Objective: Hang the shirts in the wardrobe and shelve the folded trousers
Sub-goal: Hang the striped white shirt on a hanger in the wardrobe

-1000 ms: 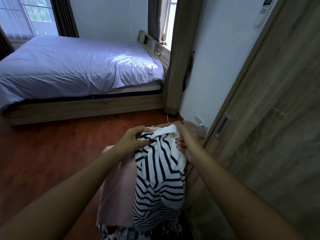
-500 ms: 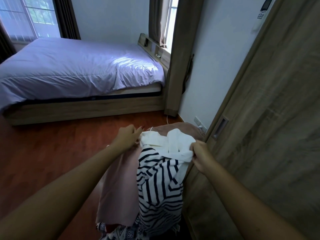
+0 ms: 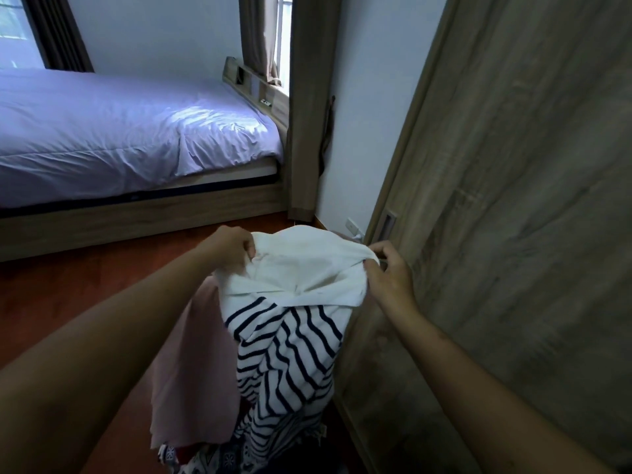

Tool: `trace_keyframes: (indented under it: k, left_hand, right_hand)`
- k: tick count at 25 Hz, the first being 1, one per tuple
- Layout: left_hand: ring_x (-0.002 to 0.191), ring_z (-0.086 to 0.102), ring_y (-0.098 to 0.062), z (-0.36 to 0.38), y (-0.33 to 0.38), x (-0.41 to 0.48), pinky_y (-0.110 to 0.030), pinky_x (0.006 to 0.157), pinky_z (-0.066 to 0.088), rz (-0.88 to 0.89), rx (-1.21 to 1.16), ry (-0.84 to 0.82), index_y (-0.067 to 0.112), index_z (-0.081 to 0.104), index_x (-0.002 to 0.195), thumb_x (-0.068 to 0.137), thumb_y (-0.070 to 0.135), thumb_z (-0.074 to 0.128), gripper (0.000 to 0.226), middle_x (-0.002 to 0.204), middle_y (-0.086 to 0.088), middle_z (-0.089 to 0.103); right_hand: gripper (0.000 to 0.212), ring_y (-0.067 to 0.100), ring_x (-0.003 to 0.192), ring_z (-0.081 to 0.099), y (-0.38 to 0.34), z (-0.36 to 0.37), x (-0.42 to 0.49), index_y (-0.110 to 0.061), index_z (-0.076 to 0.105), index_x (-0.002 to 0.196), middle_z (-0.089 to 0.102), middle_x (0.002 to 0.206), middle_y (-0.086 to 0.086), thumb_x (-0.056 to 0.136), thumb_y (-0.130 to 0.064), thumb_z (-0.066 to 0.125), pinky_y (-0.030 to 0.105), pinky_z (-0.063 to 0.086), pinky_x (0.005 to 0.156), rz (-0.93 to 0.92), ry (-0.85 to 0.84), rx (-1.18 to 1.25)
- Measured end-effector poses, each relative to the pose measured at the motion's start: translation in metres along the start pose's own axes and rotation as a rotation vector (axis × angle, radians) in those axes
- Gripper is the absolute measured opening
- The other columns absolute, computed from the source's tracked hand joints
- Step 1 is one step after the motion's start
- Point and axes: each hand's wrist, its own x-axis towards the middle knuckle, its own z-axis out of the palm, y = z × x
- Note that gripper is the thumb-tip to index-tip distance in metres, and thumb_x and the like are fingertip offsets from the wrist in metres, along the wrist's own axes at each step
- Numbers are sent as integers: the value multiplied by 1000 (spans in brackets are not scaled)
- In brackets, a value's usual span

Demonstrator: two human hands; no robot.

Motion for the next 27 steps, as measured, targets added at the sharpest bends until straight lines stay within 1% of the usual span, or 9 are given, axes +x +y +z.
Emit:
trace_keyframes:
  k: [4,6,9,12,15,17,22,25,27]
  left_hand:
    - [82,58,-18,-29,37,-22,-28,75,44,102,-86,172,17,71,79,78,12,66,7,88,0,66]
    - [84,60,-17,-49,65,-42,-27,74,44,260,-152,217,16,70,81,78,14,72,5,87,2,66]
    - [73,54,0,-77,119,-78,-10,66,38,506,-110,234,27,60,79,80,10,73,22,80,11,58]
    - [74,56,0,-93,189,-106,-11,67,40,725,-9,279,20,63,82,79,5,75,20,82,0,66]
    - [83,63,-6,-93,272,-139,-20,78,46,934,84,280,16,69,85,80,8,73,11,90,0,69]
    - [85,62,5,-84,324,-160,-10,77,45,1071,171,250,23,71,84,80,8,70,15,88,11,68]
    - [86,62,-1,-63,428,-213,-23,77,52,1242,307,230,39,70,95,86,41,40,31,97,20,63]
    - [87,63,-8,-49,484,-240,-26,78,49,1352,127,258,30,71,100,87,35,42,32,97,12,64]
    - [93,59,-7,-41,515,-250,-18,80,46,1372,55,269,29,70,103,89,22,49,26,102,13,61]
  right_hand:
    - [26,17,84,56,-9,-34,-8,-13,48,106,58,95,1,85,-1,40,26,45,66,57,94,112]
    - [21,11,79,57,-13,-64,-21,-14,51,106,60,92,-2,87,-7,45,20,45,64,-14,127,121]
    - [12,-2,73,62,-15,-131,-54,-17,65,94,68,82,-11,85,-26,64,7,45,62,-150,102,12]
    - [8,4,66,61,-13,-210,-96,-17,66,83,69,73,-3,84,-25,66,24,48,62,-304,129,-226]
    - [16,26,65,63,-9,-301,-150,-15,56,81,67,70,7,87,-30,56,38,48,56,-409,282,-480]
    - [17,31,64,64,-5,-358,-186,-17,51,82,65,68,9,86,-34,51,43,49,54,-371,404,-526]
    - [14,16,52,55,-3,-479,-257,-20,51,76,54,53,-4,81,-26,63,31,42,48,-210,736,-570]
    - [10,10,56,56,-9,-530,-271,-23,55,75,57,57,-4,80,-25,63,28,41,51,-78,733,-614]
    - [8,13,61,58,-11,-558,-264,-24,59,75,61,63,-3,80,-21,63,31,46,59,-54,761,-584]
